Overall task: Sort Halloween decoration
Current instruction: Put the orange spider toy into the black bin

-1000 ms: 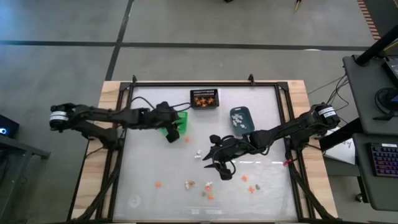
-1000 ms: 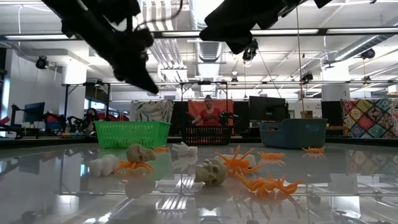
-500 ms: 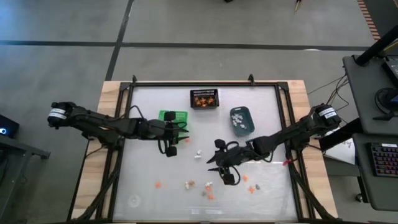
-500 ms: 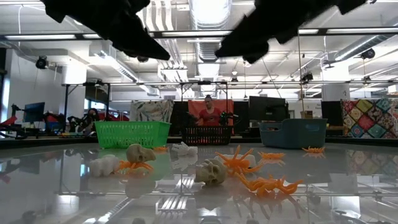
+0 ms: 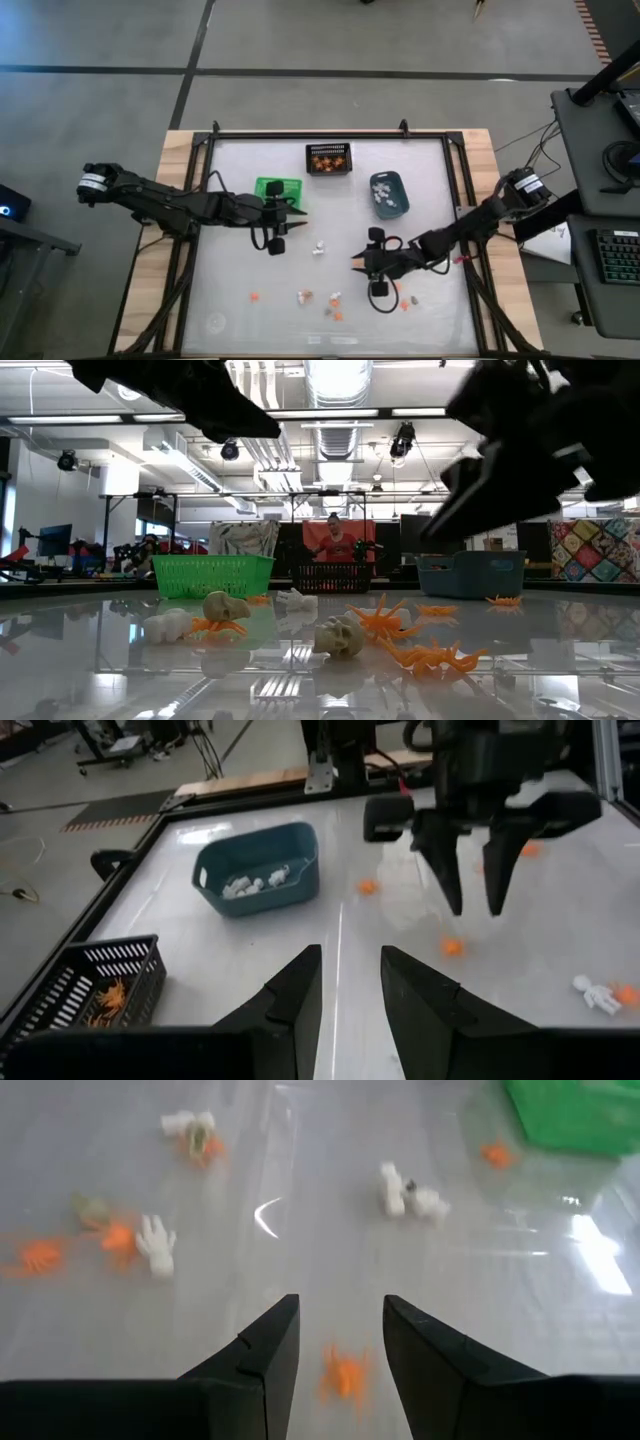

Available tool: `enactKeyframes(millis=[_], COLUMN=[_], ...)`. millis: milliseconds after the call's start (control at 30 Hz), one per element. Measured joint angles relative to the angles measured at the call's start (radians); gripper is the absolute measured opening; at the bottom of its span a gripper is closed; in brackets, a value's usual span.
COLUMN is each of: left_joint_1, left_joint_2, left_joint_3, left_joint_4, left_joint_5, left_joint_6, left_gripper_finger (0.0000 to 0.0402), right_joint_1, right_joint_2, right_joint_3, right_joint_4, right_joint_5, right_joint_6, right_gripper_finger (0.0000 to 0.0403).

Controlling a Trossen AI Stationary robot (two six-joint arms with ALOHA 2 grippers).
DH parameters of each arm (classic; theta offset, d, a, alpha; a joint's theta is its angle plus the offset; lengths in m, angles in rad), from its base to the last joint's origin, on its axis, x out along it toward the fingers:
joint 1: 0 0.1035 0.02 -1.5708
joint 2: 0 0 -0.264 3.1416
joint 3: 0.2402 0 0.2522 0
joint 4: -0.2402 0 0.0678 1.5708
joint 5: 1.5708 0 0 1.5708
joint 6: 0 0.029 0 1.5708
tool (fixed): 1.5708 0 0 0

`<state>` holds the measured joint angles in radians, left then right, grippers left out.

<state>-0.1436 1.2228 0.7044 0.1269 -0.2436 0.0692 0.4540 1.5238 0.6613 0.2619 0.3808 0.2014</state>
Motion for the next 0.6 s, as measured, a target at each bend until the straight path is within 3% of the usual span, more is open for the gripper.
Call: enactKeyframes(millis=[300, 600], left_joint_1=[0.000, 0.000], left_joint_2=[0.000, 0.000], left_joint_3=[0.000, 0.000], left_joint_4=[0.015, 0.015], left_joint_5=[0.000, 0.000], left_joint_6=[0.000, 0.000], left_gripper_finger=[0.0088, 0.0088], right_joint_1=[0.022, 0.043], right_joint_2=[0.000, 0.000], right_joint_3=[-0.146, -0.179], right_joint_4=[0.123, 0.180], right_joint_5=[0.076, 0.113], right_joint_6=[0.098, 0.118], right_gripper_finger=[0.0137, 0.0137])
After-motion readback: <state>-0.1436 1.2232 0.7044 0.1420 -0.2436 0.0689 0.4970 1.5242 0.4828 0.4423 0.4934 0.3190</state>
